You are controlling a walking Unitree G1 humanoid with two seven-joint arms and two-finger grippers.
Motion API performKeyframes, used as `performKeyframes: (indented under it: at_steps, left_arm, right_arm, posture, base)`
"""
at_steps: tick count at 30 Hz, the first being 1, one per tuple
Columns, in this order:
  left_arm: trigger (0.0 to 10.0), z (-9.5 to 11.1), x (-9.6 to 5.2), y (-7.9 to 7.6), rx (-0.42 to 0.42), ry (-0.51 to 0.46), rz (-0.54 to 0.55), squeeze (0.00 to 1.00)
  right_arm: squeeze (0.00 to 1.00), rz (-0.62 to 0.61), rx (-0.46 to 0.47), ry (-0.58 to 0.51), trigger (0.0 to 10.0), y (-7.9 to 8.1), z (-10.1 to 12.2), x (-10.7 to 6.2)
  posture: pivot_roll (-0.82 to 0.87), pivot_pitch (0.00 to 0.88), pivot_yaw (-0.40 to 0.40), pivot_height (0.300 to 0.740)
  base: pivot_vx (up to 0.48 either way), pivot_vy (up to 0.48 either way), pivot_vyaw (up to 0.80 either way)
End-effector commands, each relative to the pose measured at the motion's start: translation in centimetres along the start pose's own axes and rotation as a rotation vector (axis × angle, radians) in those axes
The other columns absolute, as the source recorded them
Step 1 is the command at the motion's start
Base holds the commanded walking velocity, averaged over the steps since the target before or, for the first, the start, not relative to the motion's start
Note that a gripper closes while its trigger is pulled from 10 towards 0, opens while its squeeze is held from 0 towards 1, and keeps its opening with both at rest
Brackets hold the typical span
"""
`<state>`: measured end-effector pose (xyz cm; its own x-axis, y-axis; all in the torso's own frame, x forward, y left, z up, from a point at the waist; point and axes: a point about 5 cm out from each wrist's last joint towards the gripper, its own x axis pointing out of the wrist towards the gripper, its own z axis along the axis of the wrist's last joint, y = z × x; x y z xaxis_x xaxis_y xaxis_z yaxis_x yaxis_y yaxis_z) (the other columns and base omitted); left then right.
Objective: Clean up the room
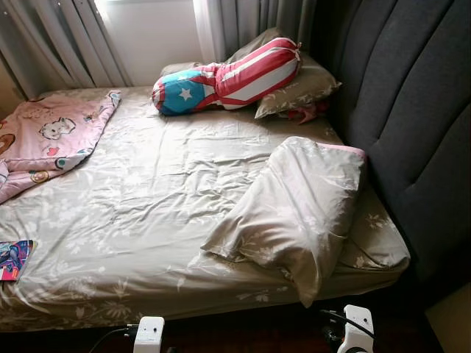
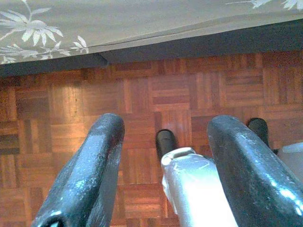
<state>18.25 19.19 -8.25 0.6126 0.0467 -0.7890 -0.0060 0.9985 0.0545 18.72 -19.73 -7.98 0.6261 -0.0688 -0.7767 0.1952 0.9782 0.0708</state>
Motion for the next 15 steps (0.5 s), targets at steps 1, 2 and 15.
performKeyframes:
  at_steps: [1,2,15]
  left_arm:
    - [10.0,-0.64,-0.14,0.15,0.0,0.022,-0.003,0.0]
    - [10.0,-0.69,-0.15,0.15,-0.001,0.023,-0.003,0.0]
    - [10.0,-1.23,-0.25,-0.11,-0.006,0.04,-0.014,0.0]
  right_arm:
    - [0.0,-0.011,-0.005,0.009,10.0,-0.34,-0.39,-0.12]
    - [0.0,-0.011,-0.006,0.009,10.0,-0.35,-0.39,-0.13]
    - [0.0,-0.022,-0.003,0.007,10.0,-0.66,-0.36,-0.16]
  posture:
    - [-0.01,0.0,0.021,0.74]
    - [-0.01,0.0,0.021,0.74]
    - [-0.02,0.0,0.016,0.74]
  base:
    - [0.0,0.0,0.0]
    - [0.0,0.0,0.0]
    - [0.168,0.0,0.0]
